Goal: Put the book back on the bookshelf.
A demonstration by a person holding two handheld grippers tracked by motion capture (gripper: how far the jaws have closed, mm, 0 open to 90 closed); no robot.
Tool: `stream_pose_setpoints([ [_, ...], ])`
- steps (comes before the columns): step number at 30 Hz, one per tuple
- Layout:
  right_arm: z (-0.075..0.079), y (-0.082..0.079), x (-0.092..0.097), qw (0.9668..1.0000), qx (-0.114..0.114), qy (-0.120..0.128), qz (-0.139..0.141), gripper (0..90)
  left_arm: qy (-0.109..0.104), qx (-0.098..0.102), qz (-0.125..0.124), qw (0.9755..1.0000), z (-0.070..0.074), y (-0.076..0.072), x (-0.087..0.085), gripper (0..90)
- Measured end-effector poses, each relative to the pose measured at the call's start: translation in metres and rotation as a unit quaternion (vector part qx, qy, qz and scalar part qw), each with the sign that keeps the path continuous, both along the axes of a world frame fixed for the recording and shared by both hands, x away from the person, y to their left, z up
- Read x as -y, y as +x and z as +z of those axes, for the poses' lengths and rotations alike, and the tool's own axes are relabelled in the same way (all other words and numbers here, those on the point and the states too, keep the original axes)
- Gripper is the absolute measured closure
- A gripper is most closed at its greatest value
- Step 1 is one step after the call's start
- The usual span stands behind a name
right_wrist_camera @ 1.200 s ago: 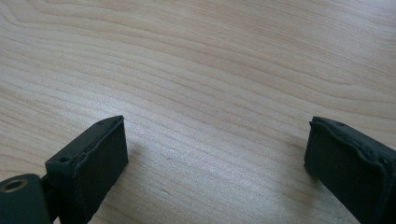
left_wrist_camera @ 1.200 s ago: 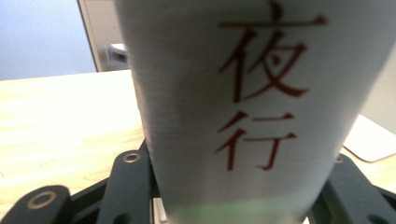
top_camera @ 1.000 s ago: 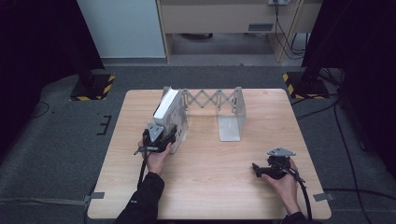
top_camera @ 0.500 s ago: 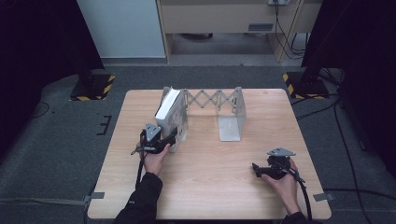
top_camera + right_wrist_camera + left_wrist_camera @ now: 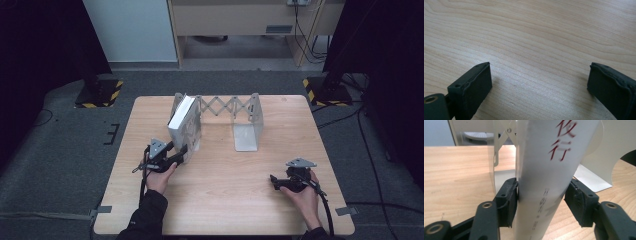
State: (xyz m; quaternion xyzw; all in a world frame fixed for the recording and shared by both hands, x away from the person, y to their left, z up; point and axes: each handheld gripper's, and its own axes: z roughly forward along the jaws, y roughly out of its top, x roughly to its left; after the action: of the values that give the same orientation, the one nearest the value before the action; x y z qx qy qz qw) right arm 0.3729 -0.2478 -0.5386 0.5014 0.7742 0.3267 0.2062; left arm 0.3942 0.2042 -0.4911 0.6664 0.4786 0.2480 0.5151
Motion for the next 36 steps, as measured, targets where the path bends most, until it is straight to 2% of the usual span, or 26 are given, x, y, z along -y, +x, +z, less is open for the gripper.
stream_pose_setpoints([
  [3, 0.000, 0.000, 0.000, 1.0000, 0.000, 0.000, 0.000, 5.9, -0.005, -0.001, 0.002, 1.0000, -0.002, 0.001, -0.001, 46.3],
  [11, 0.000, 0.000, 0.000, 1.0000, 0.001, 0.000, -0.001, 5.9, 0.004, 0.001, 0.002, 1.0000, -0.001, 0.001, 0.004, 47.0],
  [16, 0.000, 0.000, 0.000, 1.0000, 0.001, -0.001, -0.001, 5.9, 0.009, -0.005, -0.002, 0.9999, 0.002, 0.003, 0.010, 46.5],
  [22, 0.000, 0.000, 0.000, 1.0000, 0.001, -0.001, -0.001, 5.9, 0.013, 0.001, -0.007, 0.9999, 0.001, 0.006, 0.017, 45.5],
  [27, 0.000, 0.000, 0.000, 1.0000, 0.003, -0.002, 0.000, 5.8, 0.001, 0.008, -0.007, 0.9999, -0.002, 0.012, 0.021, 44.0],
  [36, 0.000, 0.000, 0.000, 1.0000, 0.002, -0.002, 0.001, 5.8, 0.011, 0.006, -0.014, 0.9998, -0.001, 0.024, 0.032, 42.2],
])
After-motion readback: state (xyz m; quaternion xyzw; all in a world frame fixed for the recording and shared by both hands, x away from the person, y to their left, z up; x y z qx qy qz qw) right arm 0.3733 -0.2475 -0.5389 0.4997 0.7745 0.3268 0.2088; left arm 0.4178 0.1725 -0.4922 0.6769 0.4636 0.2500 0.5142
